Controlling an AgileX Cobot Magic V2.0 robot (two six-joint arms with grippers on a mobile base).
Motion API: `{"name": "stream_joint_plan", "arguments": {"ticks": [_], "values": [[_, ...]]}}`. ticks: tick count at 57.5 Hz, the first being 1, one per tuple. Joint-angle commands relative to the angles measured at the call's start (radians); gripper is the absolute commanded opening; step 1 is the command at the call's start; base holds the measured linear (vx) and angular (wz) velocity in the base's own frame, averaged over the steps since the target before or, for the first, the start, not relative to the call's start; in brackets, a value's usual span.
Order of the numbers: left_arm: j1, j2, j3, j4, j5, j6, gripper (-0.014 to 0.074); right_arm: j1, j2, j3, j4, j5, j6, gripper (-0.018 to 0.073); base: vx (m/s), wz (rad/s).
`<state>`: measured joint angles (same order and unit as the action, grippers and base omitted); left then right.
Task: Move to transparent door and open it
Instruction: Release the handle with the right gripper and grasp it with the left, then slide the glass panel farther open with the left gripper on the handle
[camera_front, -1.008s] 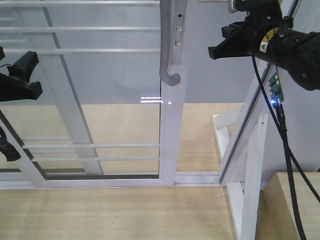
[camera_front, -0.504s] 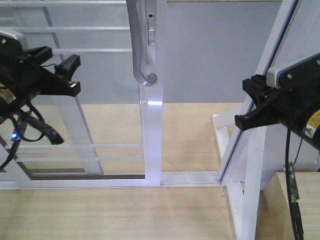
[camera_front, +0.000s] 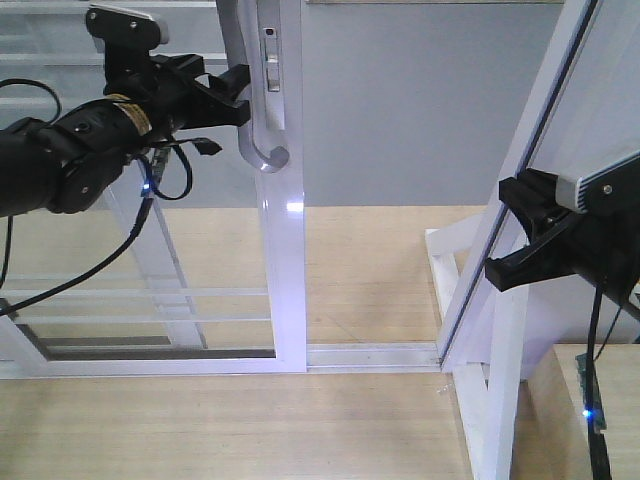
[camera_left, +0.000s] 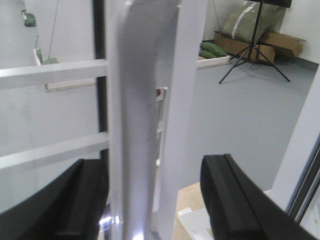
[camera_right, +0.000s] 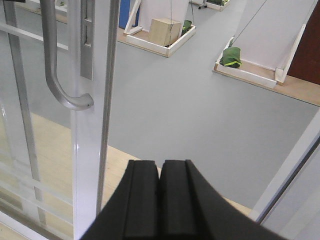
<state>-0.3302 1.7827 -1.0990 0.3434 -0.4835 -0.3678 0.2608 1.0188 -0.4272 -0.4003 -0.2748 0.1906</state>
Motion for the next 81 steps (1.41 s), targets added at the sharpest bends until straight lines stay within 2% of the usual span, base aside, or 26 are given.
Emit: {"name": "stream_joint_plan", "arguments": {"ticks": [1,20,25,31,43,58,81], "values": [[-0.009,-0.004,-0.088,-0.014,-0.075,-0.006,0.0513,0.0,-0.016,-0.028,-0.001,-0.072,-0.004,-0.0008,0.0,0.0],[-0.009,0.114,-0.279,-0.022,0.092,-0.006,0.0512,0.0,-0.016,-0.028,-0.001,-0.072,-0.004,-0.0008,0.0,0.0],[-0.01,0.116,-0.288,-0.022,0.108,-0.006,0.0484,0.0,-0.016,-0.028,-0.001,-0.072,-0.004,-0.0008,0.0,0.0],[-0.01,0.113,-0.288,-0.022,0.13,-0.006,0.0377,0.0,-0.016,-0.028,-0.001,-0.072,-0.005,-0.0008,0.0,0.0],[-0.009,0.102,-0.288,-0.022,0.209,-0.006,-0.0006,0.0,-0.016,-0.028,-0.001,-0.072,-0.005,-0.0008,0.0,0.0],[0.003,0.04,-0.286,-0.022,0.339,-0.005,-0.0003,0.0,-0.016,-0.028,-0.001,-0.072,-0.006,-0.0008,0.0,0.0],[0.081,-0.038,-0.285,-0.019,0.52,-0.005,-0.0003,0.0,-0.016,-0.028,-0.001,-0.075,-0.006,-0.0008,0.0,0.0]]}}
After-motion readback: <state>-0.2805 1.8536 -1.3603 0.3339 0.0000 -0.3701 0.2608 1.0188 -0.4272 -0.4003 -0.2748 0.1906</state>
